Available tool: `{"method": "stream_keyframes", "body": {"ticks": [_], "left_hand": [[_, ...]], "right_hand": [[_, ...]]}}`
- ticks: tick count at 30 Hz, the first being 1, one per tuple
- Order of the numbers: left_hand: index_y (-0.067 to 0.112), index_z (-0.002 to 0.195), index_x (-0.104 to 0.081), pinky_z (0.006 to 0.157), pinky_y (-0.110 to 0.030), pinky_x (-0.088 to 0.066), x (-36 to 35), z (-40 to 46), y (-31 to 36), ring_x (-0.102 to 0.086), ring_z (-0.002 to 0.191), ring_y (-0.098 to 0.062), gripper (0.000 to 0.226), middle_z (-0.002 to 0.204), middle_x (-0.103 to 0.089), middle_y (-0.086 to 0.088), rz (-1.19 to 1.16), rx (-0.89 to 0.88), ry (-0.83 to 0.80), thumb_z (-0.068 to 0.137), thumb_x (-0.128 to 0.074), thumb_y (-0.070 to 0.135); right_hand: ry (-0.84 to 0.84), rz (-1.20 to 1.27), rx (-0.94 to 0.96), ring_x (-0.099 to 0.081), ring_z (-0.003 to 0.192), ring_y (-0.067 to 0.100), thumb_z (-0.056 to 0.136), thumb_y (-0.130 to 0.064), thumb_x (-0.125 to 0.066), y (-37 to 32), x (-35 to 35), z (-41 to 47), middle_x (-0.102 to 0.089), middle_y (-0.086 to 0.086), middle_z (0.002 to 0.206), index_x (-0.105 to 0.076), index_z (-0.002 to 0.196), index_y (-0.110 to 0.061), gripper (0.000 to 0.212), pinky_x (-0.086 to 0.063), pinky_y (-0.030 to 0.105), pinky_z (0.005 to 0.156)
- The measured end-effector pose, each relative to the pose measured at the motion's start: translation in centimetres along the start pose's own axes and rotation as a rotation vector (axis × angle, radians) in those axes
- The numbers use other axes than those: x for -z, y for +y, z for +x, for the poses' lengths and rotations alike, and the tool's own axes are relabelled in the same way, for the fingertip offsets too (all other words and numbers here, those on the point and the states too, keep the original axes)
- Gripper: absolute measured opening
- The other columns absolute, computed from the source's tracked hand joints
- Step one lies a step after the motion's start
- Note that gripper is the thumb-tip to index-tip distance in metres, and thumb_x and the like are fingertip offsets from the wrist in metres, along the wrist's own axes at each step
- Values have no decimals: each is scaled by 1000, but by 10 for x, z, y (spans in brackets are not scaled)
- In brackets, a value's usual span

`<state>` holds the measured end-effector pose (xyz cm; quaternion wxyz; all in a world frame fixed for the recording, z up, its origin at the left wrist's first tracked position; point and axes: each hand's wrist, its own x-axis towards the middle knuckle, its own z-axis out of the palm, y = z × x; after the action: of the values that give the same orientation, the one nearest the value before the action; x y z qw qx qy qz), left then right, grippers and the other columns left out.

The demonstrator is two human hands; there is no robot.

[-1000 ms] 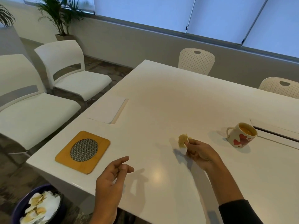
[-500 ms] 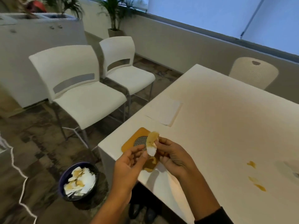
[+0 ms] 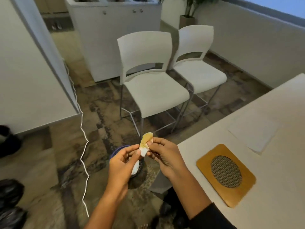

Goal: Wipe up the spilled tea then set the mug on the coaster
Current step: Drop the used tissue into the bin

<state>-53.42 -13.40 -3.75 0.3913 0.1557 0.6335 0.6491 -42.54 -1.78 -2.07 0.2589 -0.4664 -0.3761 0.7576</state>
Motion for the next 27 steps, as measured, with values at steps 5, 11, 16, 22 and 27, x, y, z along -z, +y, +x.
{"method": "stream_keyframes", "body": {"ticks": [5, 11, 16, 22, 27], "left_hand": [[21, 116, -74, 70, -17, -56, 35, 43, 1, -77, 97, -12, 20, 110, -80, -1, -29, 22, 194, 96, -72, 18], [23, 128, -67, 69, -13, -52, 71, 53, -3, -75, 96, -7, 29, 117, -75, 3, -39, 29, 315, 99, -68, 23], [18, 131, -66, 73, -15, -53, 87, 48, -11, -73, 106, -19, 31, 119, -75, -1, -30, 44, 348, 100, -65, 19], [18, 127, -69, 75, -20, -53, 70, 45, -1, -74, 103, -21, 27, 115, -77, -1, -3, 13, 293, 101, -64, 17], [27, 119, -73, 67, -17, -58, 32, 44, 18, -76, 91, -8, 21, 105, -80, 8, 41, -65, 179, 100, -66, 22]], "right_hand": [[64, -119, -64, -71, 60, 17, 90, 4, -73, 31, -49, 69, -80, 21, 85, -77, 101, 1, 11, -57, 24, 54], [180, -372, -235, -68, 90, 31, 92, 13, -63, 88, -45, 114, -64, 28, 134, -47, 149, 0, 60, -50, 32, 56], [159, -445, -253, -70, 74, 19, 93, 4, -66, 102, -27, 101, -75, 19, 111, -63, 131, -5, 40, -55, 28, 59], [86, -397, -122, -74, 80, 18, 100, -7, -68, 69, -31, 84, -78, 16, 101, -72, 116, -9, 16, -59, 26, 66], [25, -267, 56, -79, 87, 17, 99, -15, -73, 18, -36, 58, -81, 8, 99, -76, 113, -16, 14, -65, 27, 74]]}}
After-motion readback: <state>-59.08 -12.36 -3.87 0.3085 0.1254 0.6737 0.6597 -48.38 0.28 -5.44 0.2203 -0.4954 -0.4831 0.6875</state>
